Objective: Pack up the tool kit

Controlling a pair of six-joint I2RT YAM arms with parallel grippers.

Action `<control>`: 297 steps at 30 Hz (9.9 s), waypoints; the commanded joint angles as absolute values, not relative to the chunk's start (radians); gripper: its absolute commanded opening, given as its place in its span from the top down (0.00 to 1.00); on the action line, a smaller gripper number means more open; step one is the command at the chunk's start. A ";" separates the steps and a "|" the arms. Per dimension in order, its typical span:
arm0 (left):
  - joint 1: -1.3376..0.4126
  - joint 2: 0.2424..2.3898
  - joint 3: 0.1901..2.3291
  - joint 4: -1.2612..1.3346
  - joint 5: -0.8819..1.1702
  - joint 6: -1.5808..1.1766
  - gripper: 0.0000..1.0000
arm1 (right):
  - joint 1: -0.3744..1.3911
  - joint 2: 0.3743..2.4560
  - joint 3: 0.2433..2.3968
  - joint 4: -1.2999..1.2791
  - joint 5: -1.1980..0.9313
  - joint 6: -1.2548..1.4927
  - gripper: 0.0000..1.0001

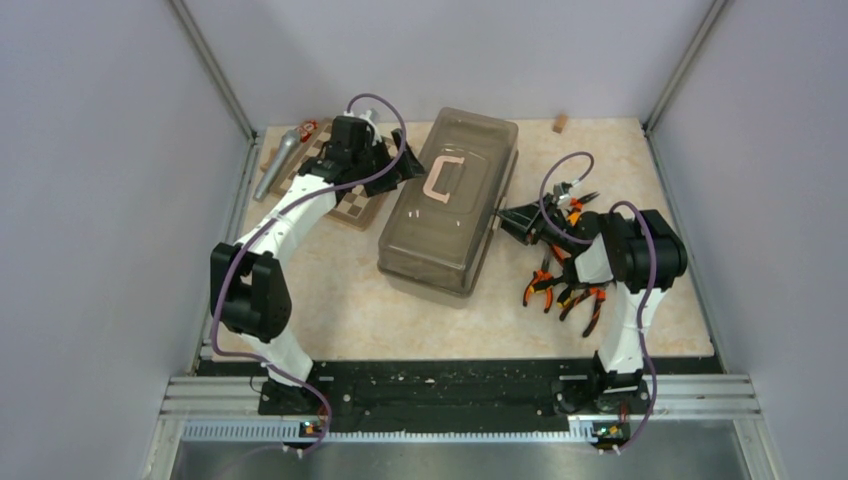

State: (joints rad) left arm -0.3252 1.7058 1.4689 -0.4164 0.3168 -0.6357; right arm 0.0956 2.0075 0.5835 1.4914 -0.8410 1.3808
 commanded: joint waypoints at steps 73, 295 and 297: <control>-0.378 1.544 0.848 0.224 0.725 -1.168 0.04 | 0.237 1.666 0.714 1.167 -0.773 1.158 0.19; -0.414 1.378 0.973 -0.260 0.305 -0.848 0.30 | 0.845 1.914 2.139 -1.334 0.631 0.453 0.10; -0.413 1.379 0.973 -0.261 0.304 -0.848 0.30 | 0.841 1.906 2.136 -1.346 0.658 0.453 0.10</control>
